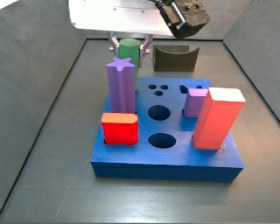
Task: Pick up the hexagon object. Move up. Move to above the board. Insert the hexagon object.
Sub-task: Insert the hexagon object.
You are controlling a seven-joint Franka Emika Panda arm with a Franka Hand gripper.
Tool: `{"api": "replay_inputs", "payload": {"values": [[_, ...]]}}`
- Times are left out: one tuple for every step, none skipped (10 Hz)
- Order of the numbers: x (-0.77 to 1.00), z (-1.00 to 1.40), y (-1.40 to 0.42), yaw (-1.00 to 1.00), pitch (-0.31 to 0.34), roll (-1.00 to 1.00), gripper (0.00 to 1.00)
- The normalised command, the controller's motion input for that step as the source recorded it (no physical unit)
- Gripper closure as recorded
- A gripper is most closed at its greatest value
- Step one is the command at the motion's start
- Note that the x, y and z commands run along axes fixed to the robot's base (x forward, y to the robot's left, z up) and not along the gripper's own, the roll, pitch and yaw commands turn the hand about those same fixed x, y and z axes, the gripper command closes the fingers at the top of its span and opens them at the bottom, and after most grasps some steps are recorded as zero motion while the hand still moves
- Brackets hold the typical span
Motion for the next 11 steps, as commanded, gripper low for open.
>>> {"api": "replay_inputs", "payload": {"values": [[-0.11,-0.14,-0.11,0.11,-0.077,0.14,1.0],[-0.06,-0.15,-0.15,0.14,-0.077,0.17,1.0],[0.0,-0.19,-0.15,0.26,-0.064,0.26,1.0],[0.0,-0.27,-0.1,0.29,-0.059,0.26,1.0],[0.0,-0.45,-0.06,0.23,-0.069,0.29,1.0],[0.0,-0.66,-0.08,0.18,-0.066,0.29,1.0],[0.0,-0.71,-0.05,0.13,-0.076,0.23,1.0],[0.0,-0.68,-0.05,0.1,-0.066,0.2,1.0],[0.0,-0.64,-0.03,0.09,-0.054,0.16,1.0],[0.0,-0.53,0.0,0.04,-0.043,0.07,1.0],[0.0,-0.09,0.0,0.0,-0.019,-0.03,1.0]]}}
